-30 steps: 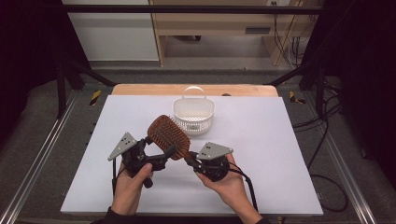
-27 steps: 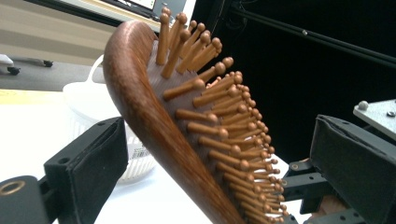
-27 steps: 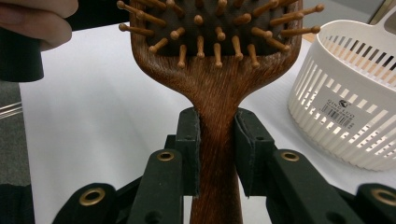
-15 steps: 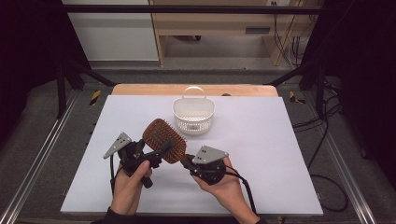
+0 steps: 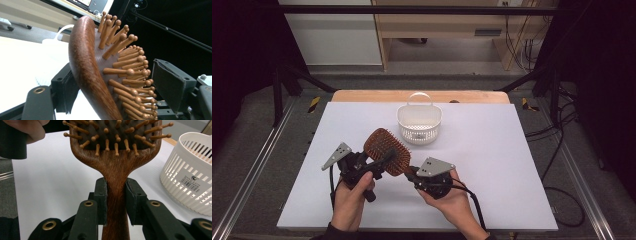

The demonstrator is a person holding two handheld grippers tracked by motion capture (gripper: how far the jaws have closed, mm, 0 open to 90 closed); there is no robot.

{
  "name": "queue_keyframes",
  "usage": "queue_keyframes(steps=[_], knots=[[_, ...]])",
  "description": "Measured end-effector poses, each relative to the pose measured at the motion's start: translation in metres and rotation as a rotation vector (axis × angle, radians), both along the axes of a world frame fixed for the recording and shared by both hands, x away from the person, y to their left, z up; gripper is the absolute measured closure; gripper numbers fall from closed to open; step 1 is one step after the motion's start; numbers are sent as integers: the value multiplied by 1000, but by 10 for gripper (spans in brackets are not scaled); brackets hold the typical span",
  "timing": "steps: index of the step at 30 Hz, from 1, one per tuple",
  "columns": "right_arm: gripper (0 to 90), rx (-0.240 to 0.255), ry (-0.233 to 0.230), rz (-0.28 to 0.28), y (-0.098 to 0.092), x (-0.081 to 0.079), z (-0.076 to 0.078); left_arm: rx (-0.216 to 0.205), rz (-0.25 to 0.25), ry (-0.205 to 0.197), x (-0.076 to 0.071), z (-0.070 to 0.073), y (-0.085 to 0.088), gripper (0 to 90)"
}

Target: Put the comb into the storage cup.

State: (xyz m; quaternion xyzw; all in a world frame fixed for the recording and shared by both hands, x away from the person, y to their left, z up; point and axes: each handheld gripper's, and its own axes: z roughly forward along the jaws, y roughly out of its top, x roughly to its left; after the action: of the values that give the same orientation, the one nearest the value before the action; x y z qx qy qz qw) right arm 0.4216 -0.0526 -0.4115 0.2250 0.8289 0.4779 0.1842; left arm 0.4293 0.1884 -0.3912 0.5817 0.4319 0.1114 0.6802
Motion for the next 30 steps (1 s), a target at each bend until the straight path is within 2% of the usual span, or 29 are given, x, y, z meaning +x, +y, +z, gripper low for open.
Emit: queue_keyframes(steps=[10, 15, 19, 25, 30], knots=[[731, -4, 7, 2, 2, 0, -2, -1, 21, 37, -2, 0, 0, 354], [730, -5, 12, 3, 4, -1, -5, -39, 13, 62, -2, 0, 3, 424], [730, -6, 17, 4, 6, -1, -7, -51, 11, 76, -3, 0, 5, 469], [729, 4, 38, 4, 8, 0, -12, -39, 8, 77, -4, 0, 4, 491], [728, 12, 52, 8, 8, 0, -15, -62, -1, 80, -6, 0, 3, 511]])
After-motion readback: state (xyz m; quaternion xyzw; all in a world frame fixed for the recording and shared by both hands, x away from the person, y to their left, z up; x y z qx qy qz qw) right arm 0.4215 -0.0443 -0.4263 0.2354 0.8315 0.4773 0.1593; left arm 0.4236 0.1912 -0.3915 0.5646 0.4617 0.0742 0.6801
